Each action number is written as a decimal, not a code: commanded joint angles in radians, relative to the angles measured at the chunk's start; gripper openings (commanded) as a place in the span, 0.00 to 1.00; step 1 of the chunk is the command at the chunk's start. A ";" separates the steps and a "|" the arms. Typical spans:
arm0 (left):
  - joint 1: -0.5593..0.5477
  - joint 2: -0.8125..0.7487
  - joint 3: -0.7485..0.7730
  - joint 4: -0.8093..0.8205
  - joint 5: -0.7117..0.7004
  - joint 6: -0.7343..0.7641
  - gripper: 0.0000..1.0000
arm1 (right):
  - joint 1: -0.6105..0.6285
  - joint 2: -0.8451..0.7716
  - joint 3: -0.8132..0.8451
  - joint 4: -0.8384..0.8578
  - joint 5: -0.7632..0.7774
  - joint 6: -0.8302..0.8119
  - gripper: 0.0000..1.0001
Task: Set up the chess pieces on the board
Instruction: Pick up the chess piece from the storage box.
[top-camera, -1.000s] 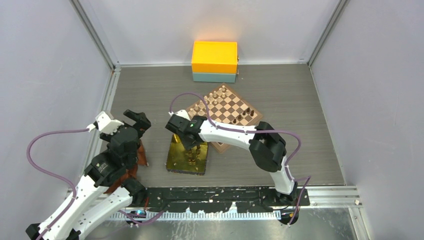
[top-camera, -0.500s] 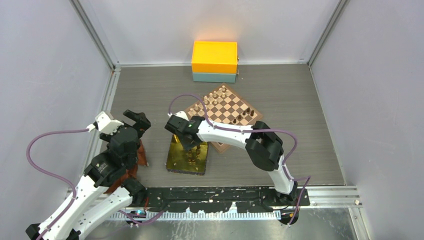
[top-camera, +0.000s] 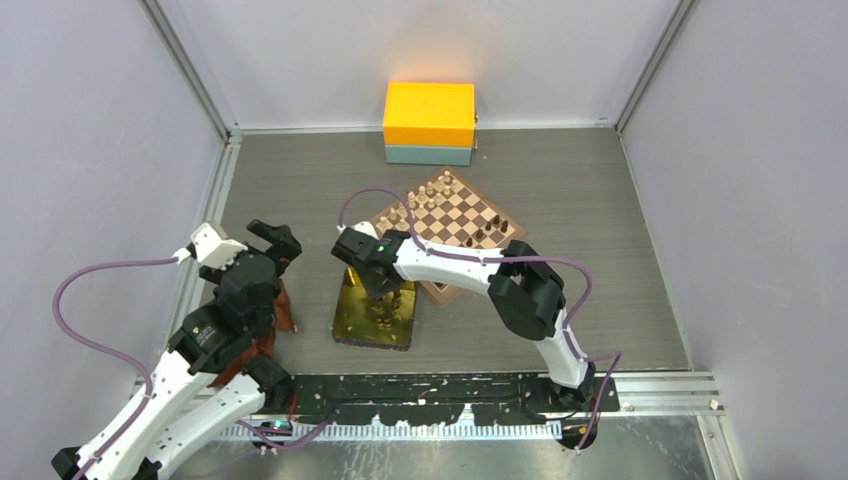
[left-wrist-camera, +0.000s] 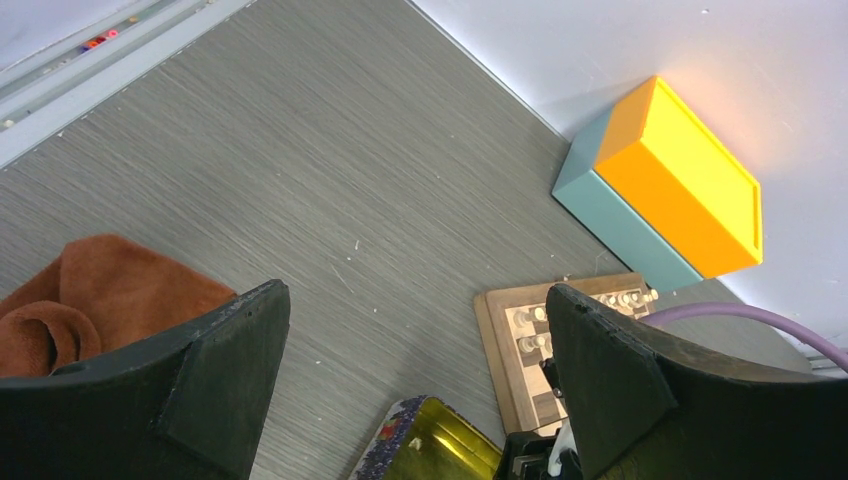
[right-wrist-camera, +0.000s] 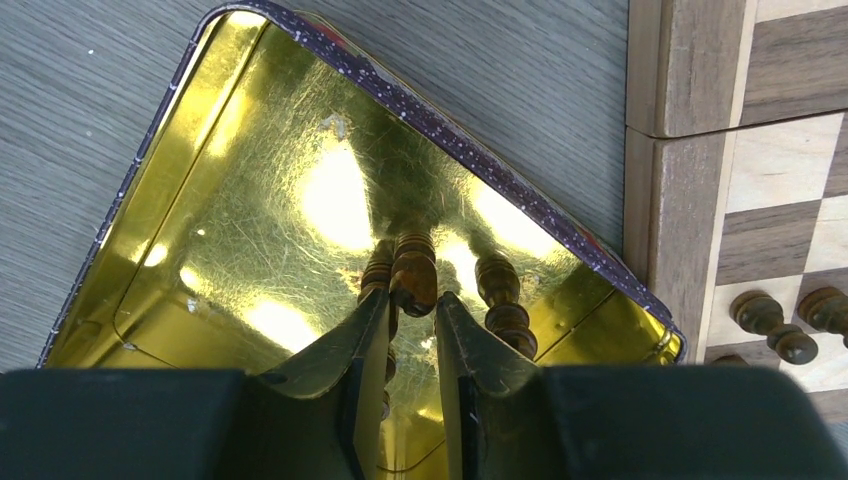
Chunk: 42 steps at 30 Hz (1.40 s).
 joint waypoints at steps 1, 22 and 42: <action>-0.005 -0.001 -0.004 0.030 -0.049 0.004 1.00 | -0.007 -0.001 0.041 0.026 -0.016 -0.016 0.30; -0.005 0.006 -0.009 0.042 -0.052 0.007 1.00 | -0.017 -0.024 0.030 0.027 -0.013 -0.021 0.01; -0.005 0.019 -0.002 0.042 -0.052 0.010 1.00 | -0.022 -0.085 0.018 0.039 0.025 -0.037 0.01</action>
